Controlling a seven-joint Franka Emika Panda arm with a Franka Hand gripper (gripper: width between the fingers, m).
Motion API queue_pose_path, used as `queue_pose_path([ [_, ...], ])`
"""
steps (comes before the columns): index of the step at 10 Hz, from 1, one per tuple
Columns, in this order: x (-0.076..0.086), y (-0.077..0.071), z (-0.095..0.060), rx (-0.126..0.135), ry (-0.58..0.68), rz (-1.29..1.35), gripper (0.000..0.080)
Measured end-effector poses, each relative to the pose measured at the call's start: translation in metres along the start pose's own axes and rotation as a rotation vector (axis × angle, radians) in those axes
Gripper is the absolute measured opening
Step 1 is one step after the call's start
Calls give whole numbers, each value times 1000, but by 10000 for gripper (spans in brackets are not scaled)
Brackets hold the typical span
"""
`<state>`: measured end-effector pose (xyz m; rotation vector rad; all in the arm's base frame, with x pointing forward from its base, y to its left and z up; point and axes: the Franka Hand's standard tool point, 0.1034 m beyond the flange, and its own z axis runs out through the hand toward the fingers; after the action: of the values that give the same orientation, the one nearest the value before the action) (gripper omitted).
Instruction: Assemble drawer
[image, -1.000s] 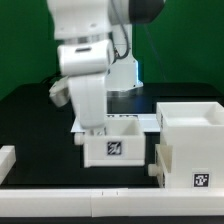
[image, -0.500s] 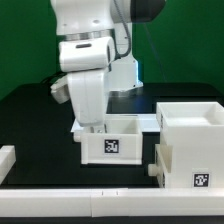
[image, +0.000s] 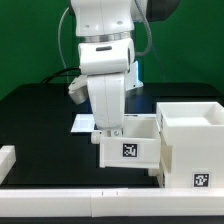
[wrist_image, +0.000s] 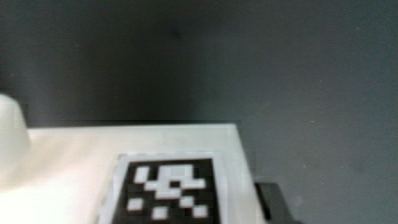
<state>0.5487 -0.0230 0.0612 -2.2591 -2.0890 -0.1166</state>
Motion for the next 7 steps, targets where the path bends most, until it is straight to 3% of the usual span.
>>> queue_pose_path([
  [7,8,0,5,4,6,-11,38],
])
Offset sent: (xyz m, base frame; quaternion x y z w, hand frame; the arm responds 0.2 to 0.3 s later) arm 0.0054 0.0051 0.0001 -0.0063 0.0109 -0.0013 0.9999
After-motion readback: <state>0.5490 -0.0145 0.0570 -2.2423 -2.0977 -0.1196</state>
